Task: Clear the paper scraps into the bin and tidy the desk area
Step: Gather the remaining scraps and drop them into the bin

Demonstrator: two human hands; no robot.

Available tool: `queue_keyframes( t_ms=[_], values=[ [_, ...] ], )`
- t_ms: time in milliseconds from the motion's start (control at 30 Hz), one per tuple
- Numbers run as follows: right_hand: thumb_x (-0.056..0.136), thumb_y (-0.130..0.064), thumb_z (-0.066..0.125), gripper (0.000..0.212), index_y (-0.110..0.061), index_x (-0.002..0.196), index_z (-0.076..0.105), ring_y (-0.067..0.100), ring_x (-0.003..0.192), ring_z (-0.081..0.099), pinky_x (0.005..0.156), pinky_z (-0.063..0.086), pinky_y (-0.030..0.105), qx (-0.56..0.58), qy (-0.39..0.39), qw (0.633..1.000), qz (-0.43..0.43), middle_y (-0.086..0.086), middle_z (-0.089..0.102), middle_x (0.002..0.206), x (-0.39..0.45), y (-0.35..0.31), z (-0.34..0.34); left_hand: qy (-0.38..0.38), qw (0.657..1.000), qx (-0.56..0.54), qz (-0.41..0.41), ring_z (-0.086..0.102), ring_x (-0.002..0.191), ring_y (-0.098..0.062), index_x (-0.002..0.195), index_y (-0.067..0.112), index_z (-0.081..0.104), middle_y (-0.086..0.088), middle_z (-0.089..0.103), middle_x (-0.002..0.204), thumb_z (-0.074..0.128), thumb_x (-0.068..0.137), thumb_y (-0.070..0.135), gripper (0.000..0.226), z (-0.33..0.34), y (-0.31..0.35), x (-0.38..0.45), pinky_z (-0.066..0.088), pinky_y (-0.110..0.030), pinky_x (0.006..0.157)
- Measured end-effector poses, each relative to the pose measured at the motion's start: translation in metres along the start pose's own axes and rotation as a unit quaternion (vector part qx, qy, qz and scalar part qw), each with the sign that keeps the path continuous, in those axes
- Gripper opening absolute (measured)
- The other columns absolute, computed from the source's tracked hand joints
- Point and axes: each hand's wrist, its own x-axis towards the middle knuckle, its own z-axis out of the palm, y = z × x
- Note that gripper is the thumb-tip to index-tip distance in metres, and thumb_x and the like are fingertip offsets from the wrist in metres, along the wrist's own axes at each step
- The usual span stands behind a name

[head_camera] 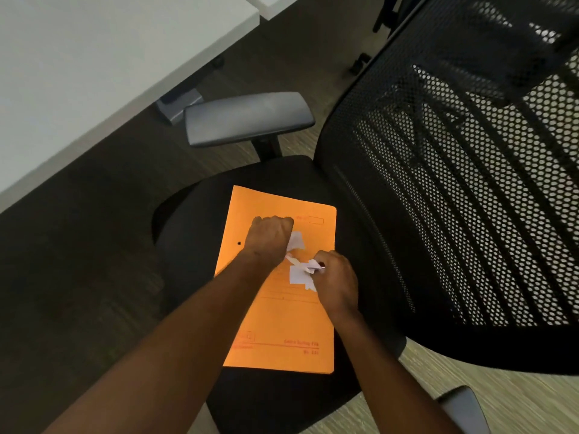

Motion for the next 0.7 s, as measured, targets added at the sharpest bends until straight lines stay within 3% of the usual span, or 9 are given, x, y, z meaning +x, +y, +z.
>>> queue_keyframes(
  t_ms=[133, 233, 367, 500, 600, 700],
  values=[
    [0.084, -0.015, 0.072, 0.024, -0.017, 0.065, 0.058, 0.011, 0.065, 0.06, 0.052, 0.043, 0.032, 0.142, 0.048, 0.986, 0.067, -0.006, 0.062, 0.071, -0.01, 0.015, -0.011, -0.005, 0.998, -0.056, -0.039, 0.066, 0.101, -0.027, 0.136, 0.014, 0.037, -0.008, 0.068, 0.111, 0.07, 0.088, 0.016, 0.058, 0.003, -0.005, -0.007, 0.047, -0.039, 0.088],
    [0.081, -0.017, 0.077, 0.023, -0.016, 0.065, 0.061, 0.001, 0.054, 0.058, 0.046, 0.039, 0.018, 0.244, 0.089, 0.96, 0.104, -0.007, 0.066, 0.063, -0.021, 0.026, -0.017, -0.003, 0.998, -0.037, -0.059, 0.065, 0.101, -0.026, 0.127, 0.015, 0.048, -0.007, 0.067, 0.111, 0.07, 0.088, 0.017, 0.045, 0.002, -0.004, -0.009, 0.046, -0.037, 0.09],
    [0.08, -0.017, 0.081, 0.021, -0.016, 0.067, 0.064, 0.001, 0.055, 0.058, 0.049, 0.044, 0.022, 0.338, 0.107, 0.924, 0.143, -0.005, 0.068, 0.063, -0.031, 0.031, -0.02, 0.006, 0.995, -0.051, -0.083, 0.064, 0.1, -0.022, 0.113, 0.016, 0.059, -0.004, 0.067, 0.11, 0.07, 0.089, 0.022, 0.028, 0.006, -0.008, -0.014, 0.044, -0.034, 0.09],
    [0.08, -0.013, 0.081, 0.017, -0.017, 0.07, 0.067, 0.002, 0.059, 0.063, 0.05, 0.048, 0.019, 0.387, 0.117, 0.902, 0.15, -0.004, 0.072, 0.068, -0.037, 0.029, -0.02, 0.022, 0.985, -0.141, -0.101, 0.063, 0.102, -0.026, 0.114, 0.013, 0.065, -0.005, 0.063, 0.118, 0.072, 0.088, 0.018, 0.028, 0.009, -0.019, -0.02, 0.047, -0.035, 0.091],
    [0.08, -0.011, 0.08, 0.017, -0.021, 0.071, 0.069, 0.002, 0.06, 0.067, 0.048, 0.048, 0.015, 0.425, 0.12, 0.885, 0.148, -0.006, 0.074, 0.071, -0.037, 0.02, -0.022, 0.034, 0.955, -0.257, -0.145, 0.064, 0.103, -0.029, 0.116, 0.009, 0.066, -0.008, 0.062, 0.119, 0.077, 0.085, 0.023, 0.035, 0.011, -0.032, -0.033, 0.054, -0.038, 0.088],
    [0.081, -0.011, 0.081, 0.014, -0.017, 0.074, 0.07, 0.011, 0.062, 0.07, 0.05, 0.053, 0.023, 0.454, 0.105, 0.873, 0.142, 0.0, 0.075, 0.073, -0.037, 0.005, -0.022, 0.025, 0.897, -0.386, -0.213, 0.066, 0.097, -0.029, 0.106, 0.006, 0.068, -0.01, 0.069, 0.104, 0.083, 0.078, 0.026, 0.037, 0.016, -0.044, -0.05, 0.057, -0.038, 0.077]
  ],
)
